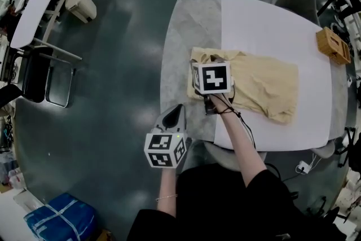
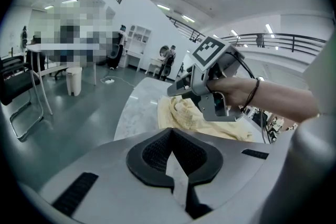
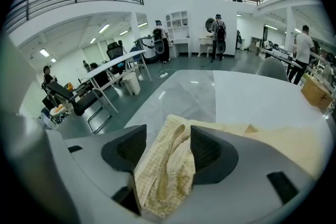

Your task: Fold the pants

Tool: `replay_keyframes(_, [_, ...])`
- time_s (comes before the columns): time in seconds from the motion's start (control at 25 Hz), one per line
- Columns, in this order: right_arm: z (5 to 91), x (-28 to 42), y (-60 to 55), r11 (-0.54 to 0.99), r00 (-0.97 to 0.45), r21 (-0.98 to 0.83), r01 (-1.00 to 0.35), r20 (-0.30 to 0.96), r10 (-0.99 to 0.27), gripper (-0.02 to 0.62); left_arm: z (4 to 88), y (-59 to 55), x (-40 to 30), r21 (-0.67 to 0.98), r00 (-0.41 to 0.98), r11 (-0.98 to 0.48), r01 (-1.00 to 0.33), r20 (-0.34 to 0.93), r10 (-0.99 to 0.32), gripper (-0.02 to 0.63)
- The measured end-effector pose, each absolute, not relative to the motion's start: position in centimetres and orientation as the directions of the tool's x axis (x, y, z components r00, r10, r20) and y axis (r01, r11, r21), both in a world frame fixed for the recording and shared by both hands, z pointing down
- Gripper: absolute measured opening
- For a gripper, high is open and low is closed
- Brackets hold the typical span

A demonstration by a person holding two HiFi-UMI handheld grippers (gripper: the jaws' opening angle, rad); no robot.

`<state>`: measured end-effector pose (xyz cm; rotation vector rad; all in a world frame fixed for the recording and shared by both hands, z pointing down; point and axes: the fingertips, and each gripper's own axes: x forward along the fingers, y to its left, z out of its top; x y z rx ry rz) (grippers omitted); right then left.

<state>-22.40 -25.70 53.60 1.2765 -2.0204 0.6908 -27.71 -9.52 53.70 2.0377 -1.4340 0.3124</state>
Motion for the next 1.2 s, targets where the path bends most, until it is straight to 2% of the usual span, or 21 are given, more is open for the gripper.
replay_keyframes(0.28, [50.4,-20.2,-24.5,0.425,-0.448,-0.21,-0.88,0.662,-0.601,0.209,51.7,-9.6,-26.5,0.327,0.39,-0.248,-0.912,0.502,-0.772,0.008])
replay_keyframes(0.36, [49.3,-18.8,-24.2,0.441,-0.478,-0.231,-0.868,0.631,-0.611,0.139,51.2,-9.8,-25.9,0.318,0.394,-0.259,-0.912,0.497,-0.773,0.008])
replay_keyframes(0.6, [47.4,-13.4,-23.2,0.452,-0.523,-0.275,-0.849,0.562,-0.641,0.039,49.6,-10.4,-23.6,0.288,0.404,-0.295,-0.911,0.483,-0.777,0.008])
replay_keyframes(0.96, [46.1,-5.5,-21.1,0.484,-0.574,-0.311,-0.818,0.499,-0.649,0.016,47.5,-11.1,-18.5,0.257,0.427,-0.343,-0.904,0.469,-0.773,0.008])
replay_keyframes(1.2, [46.2,1.3,-20.2,0.42,-0.532,-0.327,-0.847,0.502,-0.682,0.015,46.6,-12.0,-14.4,0.248,0.463,-0.392,-0.886,0.453,-0.762,0.008])
